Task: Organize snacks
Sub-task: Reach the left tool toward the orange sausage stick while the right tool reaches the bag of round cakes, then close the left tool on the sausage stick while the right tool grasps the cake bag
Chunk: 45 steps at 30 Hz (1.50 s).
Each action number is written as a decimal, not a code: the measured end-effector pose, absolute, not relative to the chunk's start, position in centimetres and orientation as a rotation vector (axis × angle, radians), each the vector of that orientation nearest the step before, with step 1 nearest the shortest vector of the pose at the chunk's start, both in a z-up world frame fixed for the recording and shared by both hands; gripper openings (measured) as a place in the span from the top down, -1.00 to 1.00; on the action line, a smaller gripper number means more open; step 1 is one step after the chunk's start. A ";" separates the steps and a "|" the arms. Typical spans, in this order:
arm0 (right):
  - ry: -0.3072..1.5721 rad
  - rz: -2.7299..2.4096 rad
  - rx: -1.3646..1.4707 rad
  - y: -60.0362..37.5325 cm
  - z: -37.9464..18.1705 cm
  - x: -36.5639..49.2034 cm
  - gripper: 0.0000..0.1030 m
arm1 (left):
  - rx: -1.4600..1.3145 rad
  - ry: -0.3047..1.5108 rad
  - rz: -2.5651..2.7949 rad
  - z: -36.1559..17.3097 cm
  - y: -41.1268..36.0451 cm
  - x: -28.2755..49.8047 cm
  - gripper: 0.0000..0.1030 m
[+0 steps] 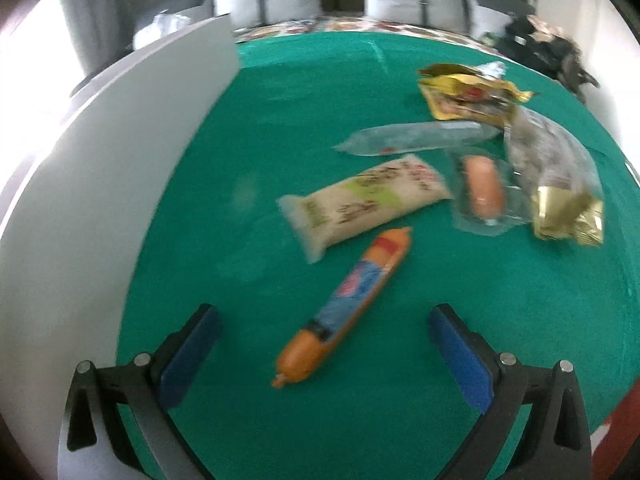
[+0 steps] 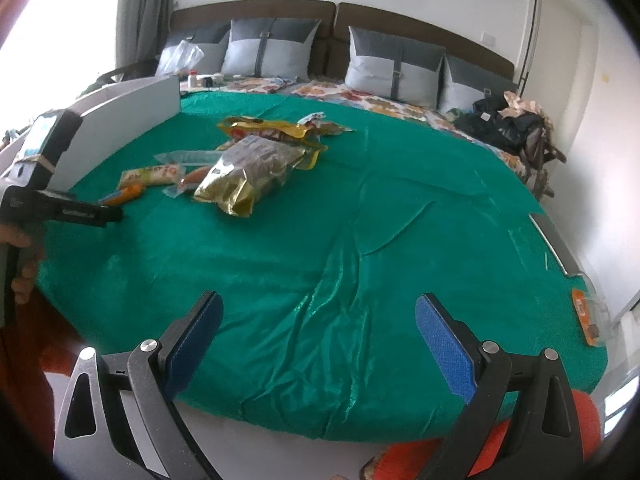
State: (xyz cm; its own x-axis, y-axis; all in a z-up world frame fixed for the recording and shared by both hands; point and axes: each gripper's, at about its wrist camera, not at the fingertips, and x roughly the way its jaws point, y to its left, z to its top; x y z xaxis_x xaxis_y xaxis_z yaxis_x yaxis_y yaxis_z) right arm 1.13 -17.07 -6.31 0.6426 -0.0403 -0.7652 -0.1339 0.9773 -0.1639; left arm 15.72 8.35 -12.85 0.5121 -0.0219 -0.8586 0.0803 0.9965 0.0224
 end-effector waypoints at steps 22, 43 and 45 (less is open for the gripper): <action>1.246 0.187 0.165 -18.8 -8.1 9.1 -0.91 | -0.093 1.034 -0.200 -11.6 10.1 14.8 0.55; 1.359 0.068 0.074 -10.7 -11.4 22.3 -0.57 | -0.127 1.034 -0.265 -11.3 11.2 13.9 0.06; 1.359 0.105 0.079 -11.4 -11.0 21.5 -0.30 | -0.119 1.032 -0.265 -11.3 11.1 14.1 0.06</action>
